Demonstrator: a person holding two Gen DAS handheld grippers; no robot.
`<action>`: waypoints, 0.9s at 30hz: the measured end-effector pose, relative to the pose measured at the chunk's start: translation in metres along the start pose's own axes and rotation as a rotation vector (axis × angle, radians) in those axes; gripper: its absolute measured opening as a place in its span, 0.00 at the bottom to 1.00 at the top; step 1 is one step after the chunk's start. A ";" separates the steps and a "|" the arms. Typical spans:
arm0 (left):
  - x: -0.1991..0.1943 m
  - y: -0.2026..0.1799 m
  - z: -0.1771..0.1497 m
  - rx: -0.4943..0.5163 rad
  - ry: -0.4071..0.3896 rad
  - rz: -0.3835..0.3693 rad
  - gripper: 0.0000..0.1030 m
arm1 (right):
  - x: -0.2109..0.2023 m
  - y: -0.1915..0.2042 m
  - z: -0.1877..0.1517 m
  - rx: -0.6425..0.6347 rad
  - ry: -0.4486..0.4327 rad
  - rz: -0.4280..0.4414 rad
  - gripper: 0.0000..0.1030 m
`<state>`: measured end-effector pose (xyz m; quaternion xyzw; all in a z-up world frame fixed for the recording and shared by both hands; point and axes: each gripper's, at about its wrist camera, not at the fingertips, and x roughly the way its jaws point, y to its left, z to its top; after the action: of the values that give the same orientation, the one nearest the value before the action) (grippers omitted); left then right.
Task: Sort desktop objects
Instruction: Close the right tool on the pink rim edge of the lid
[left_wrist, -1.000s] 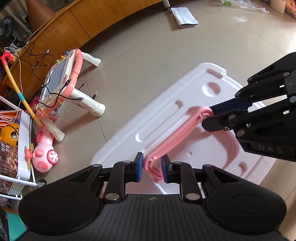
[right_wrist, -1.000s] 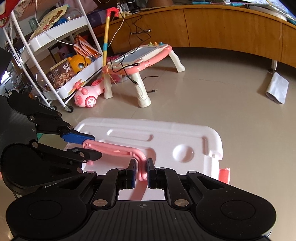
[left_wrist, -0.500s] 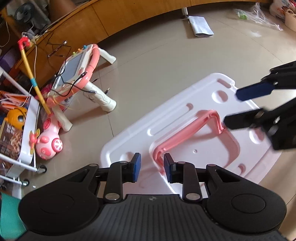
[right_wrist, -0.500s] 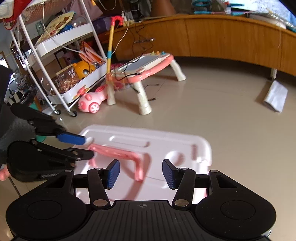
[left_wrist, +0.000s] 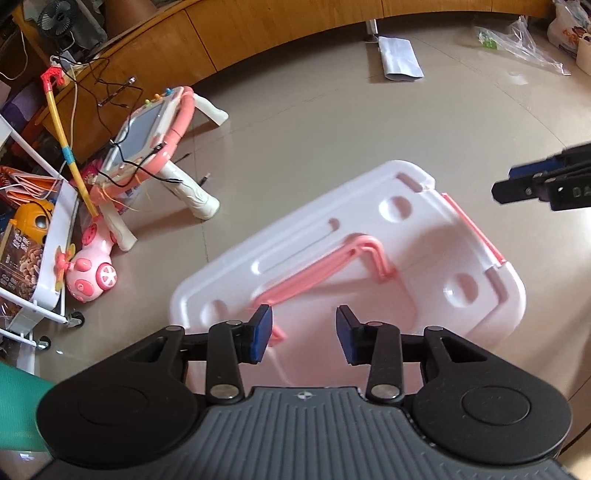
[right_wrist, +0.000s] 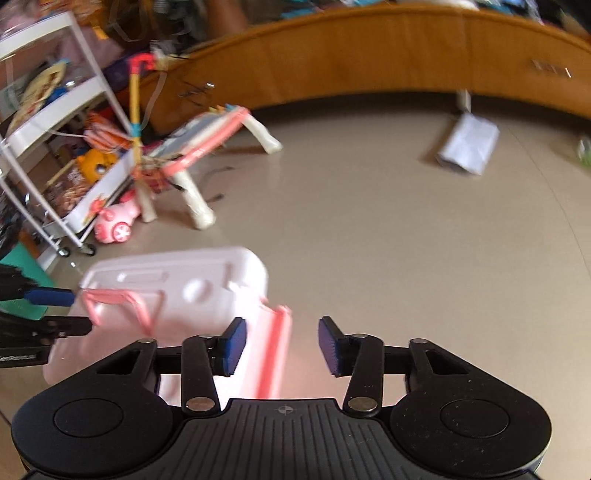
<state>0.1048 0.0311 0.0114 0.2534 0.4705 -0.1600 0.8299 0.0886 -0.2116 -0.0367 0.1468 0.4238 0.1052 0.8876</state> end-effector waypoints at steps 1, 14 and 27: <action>0.001 -0.004 0.000 0.002 0.003 -0.005 0.39 | 0.004 -0.006 -0.004 0.019 0.014 0.005 0.34; 0.010 -0.031 -0.003 0.011 0.023 -0.022 0.47 | 0.028 -0.010 -0.024 0.064 0.103 0.085 0.22; 0.010 -0.031 -0.010 -0.013 0.037 -0.019 0.51 | 0.025 0.000 -0.024 0.033 0.114 0.075 0.05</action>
<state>0.0875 0.0115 -0.0101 0.2467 0.4892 -0.1600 0.8211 0.0849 -0.2002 -0.0690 0.1712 0.4695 0.1396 0.8549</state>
